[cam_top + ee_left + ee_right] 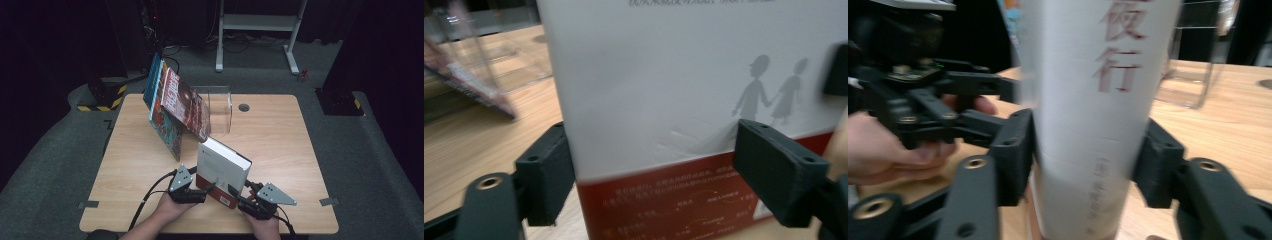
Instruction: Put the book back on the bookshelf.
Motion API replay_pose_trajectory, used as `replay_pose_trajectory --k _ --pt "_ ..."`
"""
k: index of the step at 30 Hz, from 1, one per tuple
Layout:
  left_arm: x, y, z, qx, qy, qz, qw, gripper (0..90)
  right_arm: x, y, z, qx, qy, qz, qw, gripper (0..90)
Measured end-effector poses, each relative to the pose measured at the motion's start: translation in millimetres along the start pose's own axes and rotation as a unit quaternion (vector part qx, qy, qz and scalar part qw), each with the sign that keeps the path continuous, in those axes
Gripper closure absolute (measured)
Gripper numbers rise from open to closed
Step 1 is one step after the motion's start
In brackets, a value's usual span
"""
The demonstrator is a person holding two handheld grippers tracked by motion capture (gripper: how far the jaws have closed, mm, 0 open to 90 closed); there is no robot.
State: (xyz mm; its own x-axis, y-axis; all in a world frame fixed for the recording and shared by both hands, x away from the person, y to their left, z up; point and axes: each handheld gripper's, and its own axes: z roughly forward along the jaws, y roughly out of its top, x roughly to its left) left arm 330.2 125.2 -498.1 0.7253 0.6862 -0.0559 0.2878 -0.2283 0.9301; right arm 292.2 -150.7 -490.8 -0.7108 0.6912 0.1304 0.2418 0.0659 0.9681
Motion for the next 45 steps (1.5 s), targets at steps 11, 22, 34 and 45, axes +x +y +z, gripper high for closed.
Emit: replay_pose_trajectory --k 11,22,34,45 --pt "11.2 -1.5 -1.3 0.006 0.033 -0.006 0.9994 21.6 9.8 -0.1 0.5 0.003 -0.025 -0.058 0.9980 53.5" --pt "23.8 -7.8 4.6 0.036 0.061 -0.026 0.9971 22.4 -1.3 -0.8 -12.4 -0.002 -0.083 -0.057 0.9949 53.6" --pt "26.6 -16.9 14.5 0.076 0.086 -0.021 0.9932 23.5 -11.5 -2.1 -23.2 -0.004 -0.118 -0.047 0.9919 53.3" --pt "25.0 -17.7 16.4 0.083 0.085 -0.016 0.9928 25.7 -10.9 0.6 -22.6 0.002 -0.119 -0.024 0.9926 51.0"
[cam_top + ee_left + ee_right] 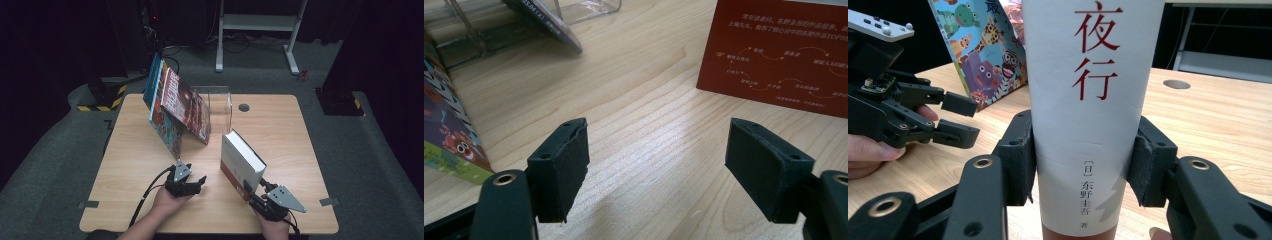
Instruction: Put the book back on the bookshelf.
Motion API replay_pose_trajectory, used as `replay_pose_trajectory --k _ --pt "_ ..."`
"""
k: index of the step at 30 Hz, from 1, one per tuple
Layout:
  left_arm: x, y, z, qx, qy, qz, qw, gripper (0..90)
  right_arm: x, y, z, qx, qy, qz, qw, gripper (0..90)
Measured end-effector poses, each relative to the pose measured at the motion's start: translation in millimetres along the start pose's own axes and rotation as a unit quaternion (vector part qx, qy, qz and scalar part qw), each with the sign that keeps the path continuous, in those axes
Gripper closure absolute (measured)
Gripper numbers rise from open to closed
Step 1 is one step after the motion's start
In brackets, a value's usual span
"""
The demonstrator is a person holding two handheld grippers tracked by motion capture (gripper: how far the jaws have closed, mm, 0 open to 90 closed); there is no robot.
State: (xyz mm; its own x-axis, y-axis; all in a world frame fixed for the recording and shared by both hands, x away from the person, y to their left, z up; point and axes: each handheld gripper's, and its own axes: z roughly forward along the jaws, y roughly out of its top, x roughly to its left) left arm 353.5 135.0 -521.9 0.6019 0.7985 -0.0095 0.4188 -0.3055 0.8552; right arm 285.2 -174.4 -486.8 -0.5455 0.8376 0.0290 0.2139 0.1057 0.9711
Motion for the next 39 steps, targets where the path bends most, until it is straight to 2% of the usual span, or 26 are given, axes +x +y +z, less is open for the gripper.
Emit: replay_pose_trajectory --k 5,11,15,20,24,27,31,37,39 --pt "-0.6 -0.2 0.0 0.000 0.000 0.003 1.0000 26.4 0.4 3.6 1.1 -0.005 0.001 0.015 0.9999 46.5" --pt "-0.8 -0.2 0.1 0.000 -0.001 0.004 1.0000 26.7 4.5 11.5 4.9 0.002 0.003 0.015 0.9999 36.7" --pt "-1.2 -0.3 0.2 -0.001 -0.002 0.005 1.0000 26.9 6.8 18.1 5.7 0.000 -0.012 0.007 0.9999 36.4" --pt "-1.4 -0.4 0.2 -0.001 -0.002 0.005 1.0000 27.1 5.7 26.3 6.3 -0.003 -0.027 0.010 0.9996 36.7" --pt "-1.6 -0.4 0.2 -0.001 -0.002 0.007 1.0000 27.2 4.8 27.9 6.2 -0.005 -0.024 0.017 0.9996 36.4" --pt "-1.7 -0.4 0.2 0.000 -0.002 0.007 1.0000 27.2 2.7 29.5 7.8 -0.006 -0.020 0.025 0.9995 32.5" --pt "-1.9 -0.6 0.4 -0.002 -0.003 0.006 1.0000 27.2 2.4 33.5 9.4 -0.010 -0.015 0.023 0.9996 30.5" --pt "-2.5 -0.7 0.3 -0.001 -0.001 0.008 1.0000 27.4 4.1 37.2 7.2 -0.023 -0.016 0.018 0.9994 42.2" --pt "-2.8 -0.8 0.2 0.000 -0.001 0.011 0.9999 27.4 5.4 38.3 6.3 -0.024 -0.017 0.015 0.9995 42.9"
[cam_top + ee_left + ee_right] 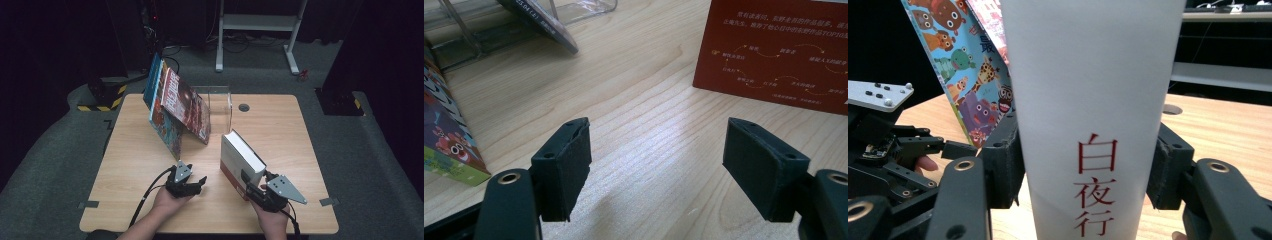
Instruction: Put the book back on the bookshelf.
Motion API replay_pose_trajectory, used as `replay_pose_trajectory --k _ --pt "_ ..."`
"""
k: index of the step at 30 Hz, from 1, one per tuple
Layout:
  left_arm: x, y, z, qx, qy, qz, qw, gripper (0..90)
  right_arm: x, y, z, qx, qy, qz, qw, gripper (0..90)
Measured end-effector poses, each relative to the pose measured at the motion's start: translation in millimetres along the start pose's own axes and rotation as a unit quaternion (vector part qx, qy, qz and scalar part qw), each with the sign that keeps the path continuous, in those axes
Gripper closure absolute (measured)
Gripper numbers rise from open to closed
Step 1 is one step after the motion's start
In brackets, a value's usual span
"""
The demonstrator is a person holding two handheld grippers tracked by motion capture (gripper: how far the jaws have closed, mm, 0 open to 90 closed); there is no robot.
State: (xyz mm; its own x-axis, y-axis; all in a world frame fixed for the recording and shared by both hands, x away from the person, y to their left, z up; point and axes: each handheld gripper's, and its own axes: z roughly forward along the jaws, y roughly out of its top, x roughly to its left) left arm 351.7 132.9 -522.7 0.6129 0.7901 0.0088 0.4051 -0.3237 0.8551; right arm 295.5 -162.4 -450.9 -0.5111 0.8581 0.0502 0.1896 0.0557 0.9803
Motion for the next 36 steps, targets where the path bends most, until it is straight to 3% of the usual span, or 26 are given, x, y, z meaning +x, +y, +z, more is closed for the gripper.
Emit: replay_pose_trajectory --k 12,21,36 --pt "-0.3 0.0 0.1 0.000 0.000 0.001 1.0000 27.7 2.5 4.1 1.3 -0.008 -0.001 -0.007 0.9999 47.0" --pt "-0.8 0.0 0.2 0.001 0.002 0.003 1.0000 28.1 6.1 3.7 0.0 -0.009 0.007 -0.030 0.9995 53.5" --pt "-1.2 -0.1 0.4 0.000 0.002 0.003 1.0000 28.6 9.4 7.9 2.6 -0.003 -0.003 -0.028 0.9996 54.4"
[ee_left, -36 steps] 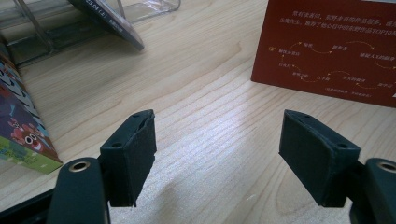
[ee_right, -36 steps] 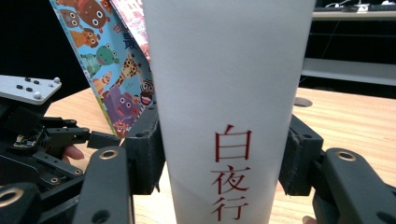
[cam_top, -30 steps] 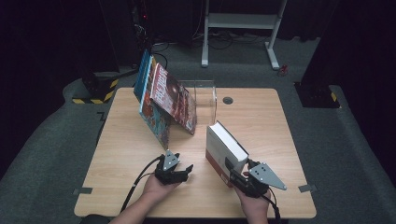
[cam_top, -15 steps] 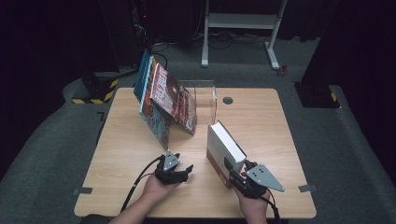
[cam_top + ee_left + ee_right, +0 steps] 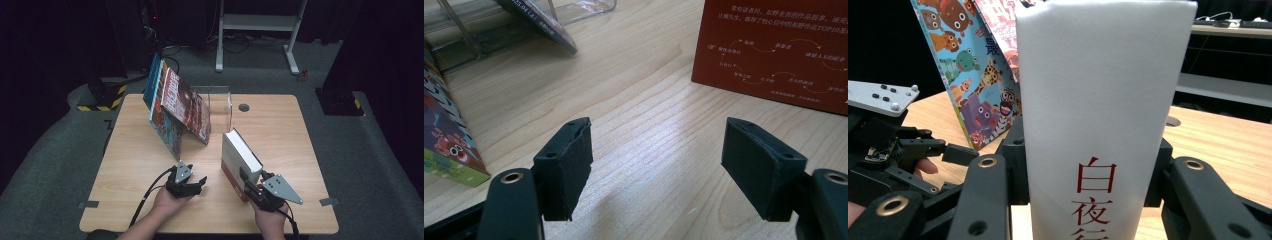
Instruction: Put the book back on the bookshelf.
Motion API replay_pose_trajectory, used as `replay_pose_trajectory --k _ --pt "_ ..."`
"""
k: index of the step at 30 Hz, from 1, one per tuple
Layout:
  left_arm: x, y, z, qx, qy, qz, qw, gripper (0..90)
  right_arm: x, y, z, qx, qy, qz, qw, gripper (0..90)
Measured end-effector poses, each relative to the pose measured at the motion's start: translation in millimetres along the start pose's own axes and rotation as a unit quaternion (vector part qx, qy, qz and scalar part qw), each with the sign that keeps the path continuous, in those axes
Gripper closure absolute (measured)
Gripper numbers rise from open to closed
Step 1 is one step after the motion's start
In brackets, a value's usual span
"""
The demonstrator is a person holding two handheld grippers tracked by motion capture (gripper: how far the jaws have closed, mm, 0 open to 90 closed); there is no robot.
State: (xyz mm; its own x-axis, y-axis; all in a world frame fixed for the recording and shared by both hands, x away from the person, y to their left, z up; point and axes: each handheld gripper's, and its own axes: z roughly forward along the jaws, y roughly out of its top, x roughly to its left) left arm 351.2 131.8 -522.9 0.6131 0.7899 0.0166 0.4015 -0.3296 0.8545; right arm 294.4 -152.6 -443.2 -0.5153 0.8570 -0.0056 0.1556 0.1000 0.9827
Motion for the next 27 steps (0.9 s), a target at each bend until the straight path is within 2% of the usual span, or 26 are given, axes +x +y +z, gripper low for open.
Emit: replay_pose_trajectory --k 27 --pt "-0.2 -0.1 -0.3 0.000 0.000 0.003 1.0000 28.9 2.2 10.3 7.7 0.009 -0.006 0.001 0.9999 54.7"
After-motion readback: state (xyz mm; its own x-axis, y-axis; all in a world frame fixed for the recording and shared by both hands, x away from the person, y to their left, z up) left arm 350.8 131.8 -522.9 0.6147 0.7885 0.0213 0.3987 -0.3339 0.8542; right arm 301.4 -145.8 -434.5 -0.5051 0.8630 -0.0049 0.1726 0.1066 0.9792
